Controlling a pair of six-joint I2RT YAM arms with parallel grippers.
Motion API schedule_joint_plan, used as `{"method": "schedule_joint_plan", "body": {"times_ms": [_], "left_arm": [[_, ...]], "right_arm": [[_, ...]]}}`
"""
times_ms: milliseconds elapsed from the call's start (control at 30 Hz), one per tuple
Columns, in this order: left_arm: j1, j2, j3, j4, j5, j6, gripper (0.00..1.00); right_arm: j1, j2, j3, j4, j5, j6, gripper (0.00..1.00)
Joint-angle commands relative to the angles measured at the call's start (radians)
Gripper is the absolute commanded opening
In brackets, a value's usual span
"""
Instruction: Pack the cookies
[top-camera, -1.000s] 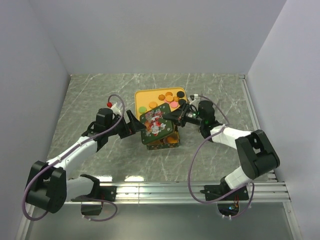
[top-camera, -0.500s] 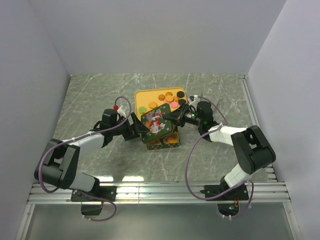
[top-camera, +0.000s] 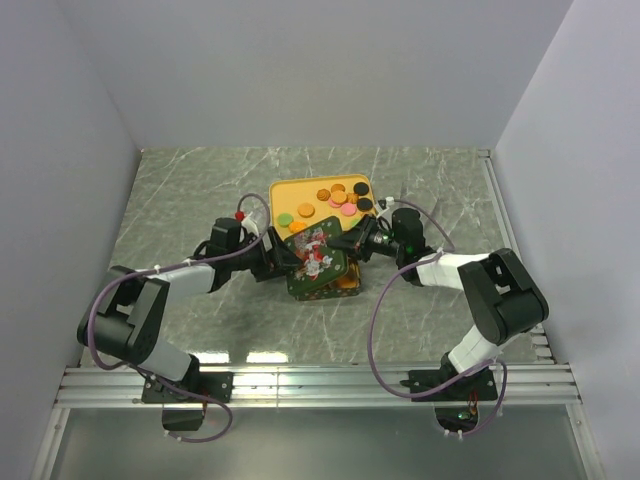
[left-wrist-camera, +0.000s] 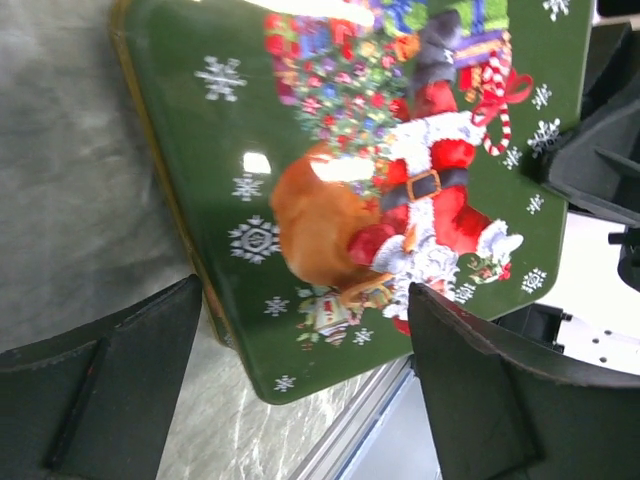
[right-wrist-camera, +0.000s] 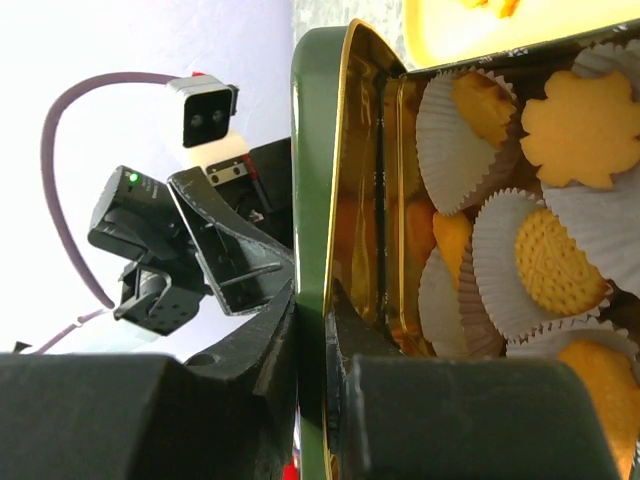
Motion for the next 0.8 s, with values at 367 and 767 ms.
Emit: {"method": "schedule_joint_plan", "body": {"times_ms": [367, 767], "left_arm": [[-0.163, 0.037, 0.097, 0.022, -0.064, -0.04, 0.79], [-0.165, 0.028, 0.097, 0.044, -0.099, -0.085, 0.79]], "right_arm": [[-0.058, -0.011, -0.037, -0.1, -0.03, -0.087, 0.0], [-0.102, -0.141, -0.048, -0.1, -0.061, -0.078, 0.0]]}}
